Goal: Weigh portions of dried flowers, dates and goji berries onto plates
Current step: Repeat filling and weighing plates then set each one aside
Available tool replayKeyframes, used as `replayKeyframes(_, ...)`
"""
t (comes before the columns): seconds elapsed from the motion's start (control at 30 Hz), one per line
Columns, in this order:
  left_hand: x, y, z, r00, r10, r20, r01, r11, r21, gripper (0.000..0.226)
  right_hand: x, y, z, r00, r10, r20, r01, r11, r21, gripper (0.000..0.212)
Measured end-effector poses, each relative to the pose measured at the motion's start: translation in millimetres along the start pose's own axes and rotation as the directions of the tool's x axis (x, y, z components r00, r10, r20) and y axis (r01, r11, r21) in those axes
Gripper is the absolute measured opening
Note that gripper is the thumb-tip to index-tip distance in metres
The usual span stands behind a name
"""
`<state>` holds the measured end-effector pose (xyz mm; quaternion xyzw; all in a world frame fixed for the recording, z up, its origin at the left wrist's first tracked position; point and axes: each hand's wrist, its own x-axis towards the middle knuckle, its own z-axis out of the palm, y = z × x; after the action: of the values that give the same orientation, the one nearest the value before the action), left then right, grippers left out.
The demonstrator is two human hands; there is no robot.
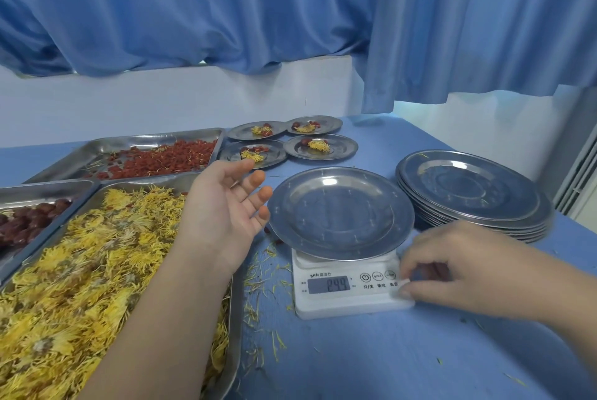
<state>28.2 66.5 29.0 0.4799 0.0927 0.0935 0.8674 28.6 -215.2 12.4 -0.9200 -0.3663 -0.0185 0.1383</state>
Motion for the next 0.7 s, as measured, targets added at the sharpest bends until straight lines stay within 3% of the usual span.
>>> replayKeyframes(0.23, 0.3, -0.3, 0.3, 1.0, 0.001, -0.003, -0.001, 1.0, 0.015, 0.011, 0.6, 5.2, 6.6, 0.989, 0.062, 0.136, -0.062, 0.998, -0.004, 0.047)
replayKeyframes(0.43, -1.0, -0.6, 1.7, 1.0, -0.002, 0.0, 0.002, 1.0, 0.02, 0.012, 3.1, -0.2, 9.4, 0.978, 0.146, 0.15, -0.15, 0.988, 0.02, 0.029)
replayKeyframes(0.7, -1.8, -1.2, 4.4, 1.0, -0.009, -0.003, 0.009, 1.0, 0.029, 0.012, 4.4, -9.9, 13.5, 0.974, 0.207, 0.09, -0.185, 0.96, -0.209, 0.034)
